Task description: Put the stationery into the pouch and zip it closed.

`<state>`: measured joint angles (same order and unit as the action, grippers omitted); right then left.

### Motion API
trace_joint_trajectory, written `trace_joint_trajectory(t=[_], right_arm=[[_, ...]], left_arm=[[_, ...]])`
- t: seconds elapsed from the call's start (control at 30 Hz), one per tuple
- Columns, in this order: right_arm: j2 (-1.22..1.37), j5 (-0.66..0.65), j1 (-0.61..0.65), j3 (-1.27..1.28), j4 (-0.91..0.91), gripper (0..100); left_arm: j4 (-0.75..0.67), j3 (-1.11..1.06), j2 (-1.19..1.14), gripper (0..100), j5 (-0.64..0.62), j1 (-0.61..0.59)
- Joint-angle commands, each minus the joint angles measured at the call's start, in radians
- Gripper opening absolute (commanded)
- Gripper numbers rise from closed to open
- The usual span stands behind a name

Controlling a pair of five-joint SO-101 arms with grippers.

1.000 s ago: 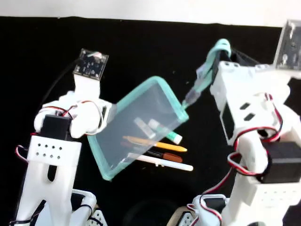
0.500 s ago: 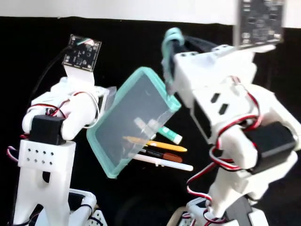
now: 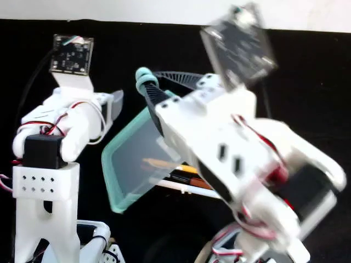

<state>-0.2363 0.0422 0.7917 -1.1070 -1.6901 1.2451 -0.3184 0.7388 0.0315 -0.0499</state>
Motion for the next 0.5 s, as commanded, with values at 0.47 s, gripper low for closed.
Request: trace_joint_trajectory(t=[0.47], right_arm=[[0.027,-0.064,0.018,-0.213,0.159,0.6]], left_arm=[[0.054,0.033,0.001,22,-0.011,-0.162]])
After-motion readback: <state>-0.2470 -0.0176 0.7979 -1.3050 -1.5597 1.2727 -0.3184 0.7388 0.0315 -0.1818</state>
